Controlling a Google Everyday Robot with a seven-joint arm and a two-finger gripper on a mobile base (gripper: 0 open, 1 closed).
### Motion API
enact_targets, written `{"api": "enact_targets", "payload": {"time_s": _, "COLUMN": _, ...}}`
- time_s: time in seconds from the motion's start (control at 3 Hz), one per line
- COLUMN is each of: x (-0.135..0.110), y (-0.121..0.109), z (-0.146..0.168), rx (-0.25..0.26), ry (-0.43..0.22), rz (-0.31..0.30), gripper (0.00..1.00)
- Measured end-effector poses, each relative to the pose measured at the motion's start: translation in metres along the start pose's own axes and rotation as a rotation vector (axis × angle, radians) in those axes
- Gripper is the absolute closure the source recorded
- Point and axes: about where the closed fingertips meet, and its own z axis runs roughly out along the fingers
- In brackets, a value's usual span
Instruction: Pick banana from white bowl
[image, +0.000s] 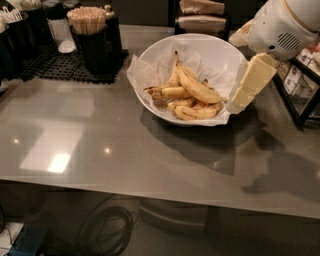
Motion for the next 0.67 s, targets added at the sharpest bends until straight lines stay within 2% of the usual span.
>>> {"api": "enact_targets", "payload": {"time_s": 0.33, "x": -0.014, "y": 0.001, "z": 0.022, "rx": -0.05, "ry": -0.075, "rz": -0.018, "gripper": 0.0}}
{"api": "enact_targets", "payload": {"time_s": 0.67, "x": -0.039, "y": -0.003, "z": 0.057, "rx": -0.121, "ry": -0.11, "rz": -0.056, "gripper": 0.0}}
